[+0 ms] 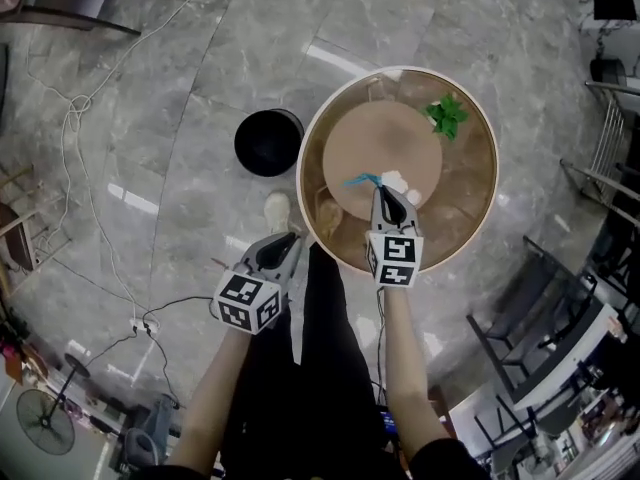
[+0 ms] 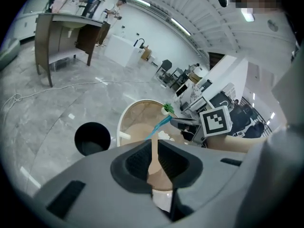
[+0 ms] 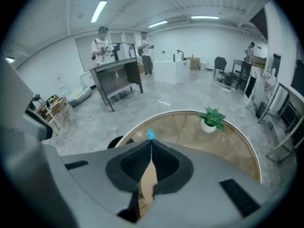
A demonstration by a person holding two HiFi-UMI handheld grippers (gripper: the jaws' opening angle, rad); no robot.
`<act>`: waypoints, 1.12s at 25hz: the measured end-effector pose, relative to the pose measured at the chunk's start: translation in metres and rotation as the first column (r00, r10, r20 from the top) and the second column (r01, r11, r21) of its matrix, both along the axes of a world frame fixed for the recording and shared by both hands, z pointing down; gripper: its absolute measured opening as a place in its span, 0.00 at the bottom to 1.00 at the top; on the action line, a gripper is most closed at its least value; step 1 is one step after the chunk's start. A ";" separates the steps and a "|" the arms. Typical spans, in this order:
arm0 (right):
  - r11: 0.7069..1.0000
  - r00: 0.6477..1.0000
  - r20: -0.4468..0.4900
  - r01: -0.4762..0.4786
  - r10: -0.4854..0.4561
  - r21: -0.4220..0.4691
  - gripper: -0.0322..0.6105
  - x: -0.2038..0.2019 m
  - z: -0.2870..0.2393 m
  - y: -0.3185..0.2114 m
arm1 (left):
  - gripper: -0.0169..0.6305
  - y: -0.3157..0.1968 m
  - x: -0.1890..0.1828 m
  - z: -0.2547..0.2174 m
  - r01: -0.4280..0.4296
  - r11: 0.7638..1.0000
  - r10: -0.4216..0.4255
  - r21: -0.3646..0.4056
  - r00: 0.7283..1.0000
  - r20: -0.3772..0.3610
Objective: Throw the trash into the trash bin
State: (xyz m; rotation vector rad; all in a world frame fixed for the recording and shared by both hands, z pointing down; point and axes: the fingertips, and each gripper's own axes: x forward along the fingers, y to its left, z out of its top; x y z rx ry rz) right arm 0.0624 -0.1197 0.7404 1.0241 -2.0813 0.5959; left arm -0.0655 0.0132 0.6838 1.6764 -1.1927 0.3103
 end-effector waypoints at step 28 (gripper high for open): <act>0.846 0.843 0.068 0.531 -0.533 0.046 0.19 -0.239 -0.014 0.055 | 0.09 0.051 -0.120 0.008 0.305 0.952 -0.305 -0.004 0.952 0.005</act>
